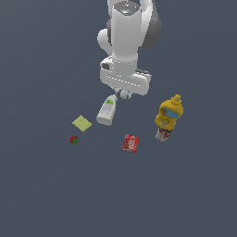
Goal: Pick up a designated object from a clutter of objects.
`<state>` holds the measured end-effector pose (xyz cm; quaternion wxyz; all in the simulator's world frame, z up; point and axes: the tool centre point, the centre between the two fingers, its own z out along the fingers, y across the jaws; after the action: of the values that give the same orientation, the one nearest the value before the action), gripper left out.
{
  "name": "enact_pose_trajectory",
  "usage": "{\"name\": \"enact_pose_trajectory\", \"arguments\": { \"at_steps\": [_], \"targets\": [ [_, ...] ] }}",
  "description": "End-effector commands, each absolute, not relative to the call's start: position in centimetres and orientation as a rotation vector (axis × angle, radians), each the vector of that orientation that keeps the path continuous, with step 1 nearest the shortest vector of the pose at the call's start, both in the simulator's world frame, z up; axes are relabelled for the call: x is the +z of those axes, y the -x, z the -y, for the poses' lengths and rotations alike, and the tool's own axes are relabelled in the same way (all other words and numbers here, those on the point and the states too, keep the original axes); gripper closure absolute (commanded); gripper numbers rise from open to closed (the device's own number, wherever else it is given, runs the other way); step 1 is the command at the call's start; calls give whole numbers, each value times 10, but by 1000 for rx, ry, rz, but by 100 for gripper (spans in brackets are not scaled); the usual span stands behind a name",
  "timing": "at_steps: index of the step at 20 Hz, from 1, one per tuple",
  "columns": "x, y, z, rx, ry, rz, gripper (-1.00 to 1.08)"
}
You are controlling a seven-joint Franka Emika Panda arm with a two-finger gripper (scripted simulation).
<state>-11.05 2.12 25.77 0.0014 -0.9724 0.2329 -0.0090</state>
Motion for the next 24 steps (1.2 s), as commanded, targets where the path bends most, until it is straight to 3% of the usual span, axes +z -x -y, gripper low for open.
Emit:
{"name": "enact_pose_trajectory", "arguments": {
  "at_steps": [1,14,24],
  "targets": [
    [279,113,-23,-24,3053,-731,108],
    [384,119,-32,-7,3056,-727,108],
    [424,119,-36,0,3057,-726,108]
  ]
}}
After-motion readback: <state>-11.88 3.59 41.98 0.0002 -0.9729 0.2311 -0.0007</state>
